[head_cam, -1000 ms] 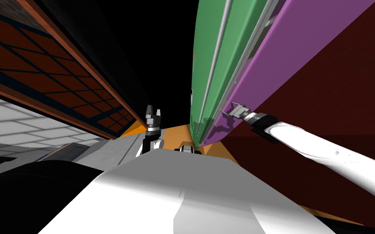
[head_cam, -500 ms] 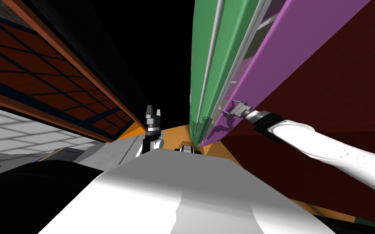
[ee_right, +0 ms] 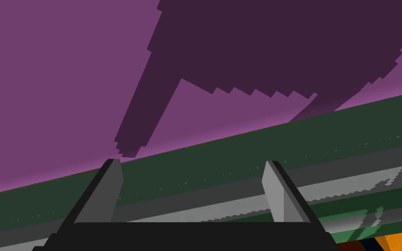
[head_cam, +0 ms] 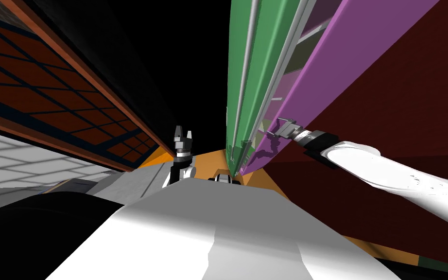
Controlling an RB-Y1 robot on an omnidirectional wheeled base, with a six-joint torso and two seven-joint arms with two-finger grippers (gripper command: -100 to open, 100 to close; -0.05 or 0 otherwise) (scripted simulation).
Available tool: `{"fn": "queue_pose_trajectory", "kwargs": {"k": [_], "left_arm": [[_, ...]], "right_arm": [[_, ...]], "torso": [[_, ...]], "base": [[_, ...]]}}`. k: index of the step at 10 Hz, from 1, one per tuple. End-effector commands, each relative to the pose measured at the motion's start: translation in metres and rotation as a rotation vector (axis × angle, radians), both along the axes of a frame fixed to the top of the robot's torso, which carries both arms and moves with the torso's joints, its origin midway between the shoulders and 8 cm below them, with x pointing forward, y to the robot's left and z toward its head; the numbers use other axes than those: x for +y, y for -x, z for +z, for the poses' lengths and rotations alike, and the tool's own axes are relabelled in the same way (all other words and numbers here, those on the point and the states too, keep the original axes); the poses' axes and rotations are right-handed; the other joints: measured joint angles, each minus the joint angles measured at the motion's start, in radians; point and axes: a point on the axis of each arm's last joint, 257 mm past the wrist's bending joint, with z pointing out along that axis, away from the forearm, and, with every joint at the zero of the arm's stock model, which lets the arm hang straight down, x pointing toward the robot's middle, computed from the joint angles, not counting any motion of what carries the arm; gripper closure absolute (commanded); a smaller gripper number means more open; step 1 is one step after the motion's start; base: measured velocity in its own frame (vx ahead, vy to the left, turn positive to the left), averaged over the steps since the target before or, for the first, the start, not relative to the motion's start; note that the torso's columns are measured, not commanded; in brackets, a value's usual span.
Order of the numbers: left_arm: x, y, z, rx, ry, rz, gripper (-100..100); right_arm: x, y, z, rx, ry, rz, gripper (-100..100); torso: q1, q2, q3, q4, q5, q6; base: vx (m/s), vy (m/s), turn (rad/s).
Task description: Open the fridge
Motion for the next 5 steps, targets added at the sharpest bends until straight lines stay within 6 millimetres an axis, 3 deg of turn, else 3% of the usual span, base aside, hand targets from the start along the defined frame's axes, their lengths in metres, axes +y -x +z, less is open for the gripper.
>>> {"fn": "queue_pose_trajectory", "kwargs": {"k": [1, 5], "left_arm": [[0.0, 0.0, 0.0, 0.0, 0.0, 0.0, 0], [0.0, 0.0, 0.0, 0.0, 0.0, 0.0, 0]], "right_arm": [[0.0086, 0.0002, 0.016, -0.046, 0.028, 0.018, -100], [0.0117, 0.0009, 0.0215, -0.061, 0.054, 0.024, -100]], "torso": [[0.0, -0.001, -0.001, 0.0, 0.001, -0.002], [0.003, 0.0, 0.0, 0.0, 0.002, -0.001]], "base": [[0.005, 0.013, -0.005], [0.004, 0.004, -0.012]]}}
